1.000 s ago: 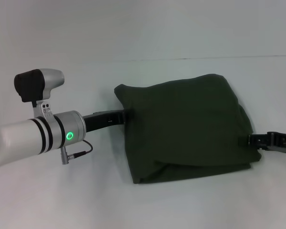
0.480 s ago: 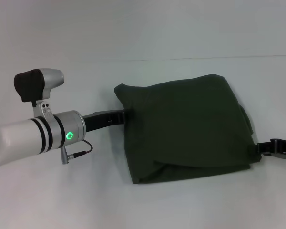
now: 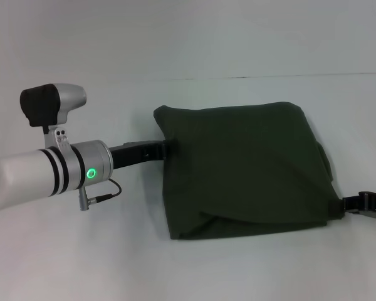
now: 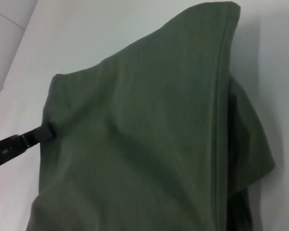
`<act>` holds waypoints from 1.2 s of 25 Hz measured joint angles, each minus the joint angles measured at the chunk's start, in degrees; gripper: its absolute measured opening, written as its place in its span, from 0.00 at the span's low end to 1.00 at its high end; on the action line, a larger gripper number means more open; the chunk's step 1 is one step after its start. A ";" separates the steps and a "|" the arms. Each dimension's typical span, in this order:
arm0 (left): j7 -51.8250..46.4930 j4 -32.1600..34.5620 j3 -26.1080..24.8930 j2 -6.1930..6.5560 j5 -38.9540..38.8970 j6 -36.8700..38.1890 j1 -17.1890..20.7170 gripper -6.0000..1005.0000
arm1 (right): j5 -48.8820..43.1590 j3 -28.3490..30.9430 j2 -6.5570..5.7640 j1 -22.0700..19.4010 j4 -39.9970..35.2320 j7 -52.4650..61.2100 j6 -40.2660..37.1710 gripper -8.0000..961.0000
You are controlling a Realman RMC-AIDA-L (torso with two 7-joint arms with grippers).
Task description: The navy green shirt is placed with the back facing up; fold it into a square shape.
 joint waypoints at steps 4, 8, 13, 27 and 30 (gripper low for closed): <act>-0.23 0.46 0.32 0.00 0.00 0.25 -0.11 0.06 | 0.06 0.13 0.01 -0.45 0.09 0.00 -0.17 0.02; -0.60 0.96 0.36 0.24 0.00 0.38 -0.06 0.06 | 0.08 0.14 0.13 -1.12 0.04 -0.14 -0.37 0.03; -0.77 1.43 0.38 0.43 0.00 0.45 -0.02 0.07 | 0.10 1.04 0.18 -1.60 -0.03 -0.68 -0.65 0.03; -0.87 1.68 0.34 0.62 0.00 0.80 -0.10 0.09 | 0.07 2.18 0.17 -1.09 -0.21 -1.11 -2.24 0.06; -0.88 2.12 0.29 0.62 0.00 0.80 0.00 0.10 | 0.09 3.25 0.20 -0.79 -0.28 -2.12 -3.24 0.06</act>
